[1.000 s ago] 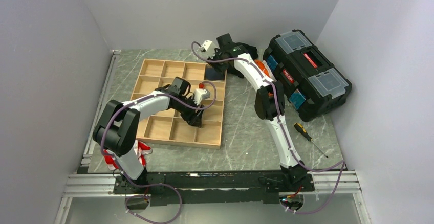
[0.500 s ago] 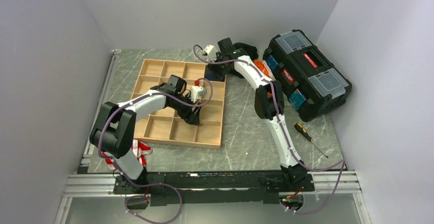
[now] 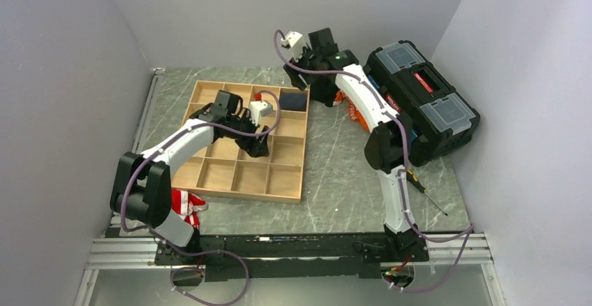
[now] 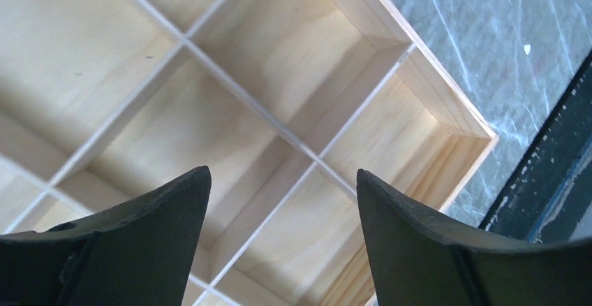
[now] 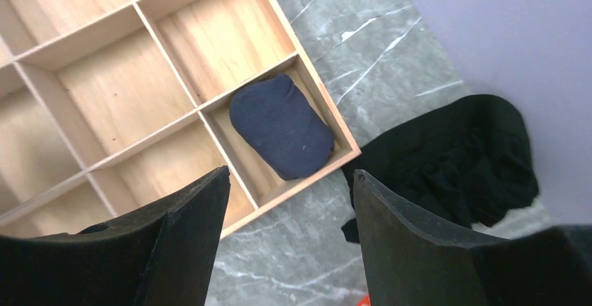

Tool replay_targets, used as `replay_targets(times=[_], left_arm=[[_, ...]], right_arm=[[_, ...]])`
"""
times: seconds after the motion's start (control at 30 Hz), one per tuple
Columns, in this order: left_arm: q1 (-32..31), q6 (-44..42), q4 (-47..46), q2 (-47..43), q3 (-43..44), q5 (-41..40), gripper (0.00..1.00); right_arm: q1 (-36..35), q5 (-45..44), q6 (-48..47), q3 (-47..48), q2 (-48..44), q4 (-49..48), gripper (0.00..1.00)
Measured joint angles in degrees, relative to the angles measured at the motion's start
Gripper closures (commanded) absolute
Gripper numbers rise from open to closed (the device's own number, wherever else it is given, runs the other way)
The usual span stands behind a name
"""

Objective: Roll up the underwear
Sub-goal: Reset both arms

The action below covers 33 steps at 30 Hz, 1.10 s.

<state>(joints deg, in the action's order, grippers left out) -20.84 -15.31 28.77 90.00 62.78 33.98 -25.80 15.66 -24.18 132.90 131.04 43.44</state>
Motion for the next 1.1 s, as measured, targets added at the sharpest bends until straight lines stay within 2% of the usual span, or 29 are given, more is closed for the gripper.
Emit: replay_targets(times=[0.23,0.4,0.6,0.77,0.9,1.1], left_arm=[[4.55,1.25,-0.76,-4.76,0.46,-4.68,0.02],[7.8,2.56,-2.05,-9.2,0.57,-8.63,0.01],[13.35,3.96,-2.95,-14.78,0.57,-11.63,0.01],[22.01,5.62,-3.26,-19.39,0.44,-11.37,0.01],[27.43,6.62,-3.45,-23.39,-0.31,-11.37,0.01],[30.75,7.82,-4.04,-30.8,-3.8,-11.23,0.01]], right_arm=[[1.31,-0.44,2.62,-12.31,-14.56,-3.34,0.12],[3.89,-0.55,4.13,-20.33,-22.67,-4.31,0.01],[10.69,-0.35,6.23,-32.54,-33.97,-5.27,0.0],[15.98,-0.11,7.98,-45.05,-45.44,-6.78,0.0],[17.07,-0.79,9.88,-55.15,-55.25,-8.83,0.0],[17.16,-1.86,11.82,-69.22,-67.76,-13.18,0.0]])
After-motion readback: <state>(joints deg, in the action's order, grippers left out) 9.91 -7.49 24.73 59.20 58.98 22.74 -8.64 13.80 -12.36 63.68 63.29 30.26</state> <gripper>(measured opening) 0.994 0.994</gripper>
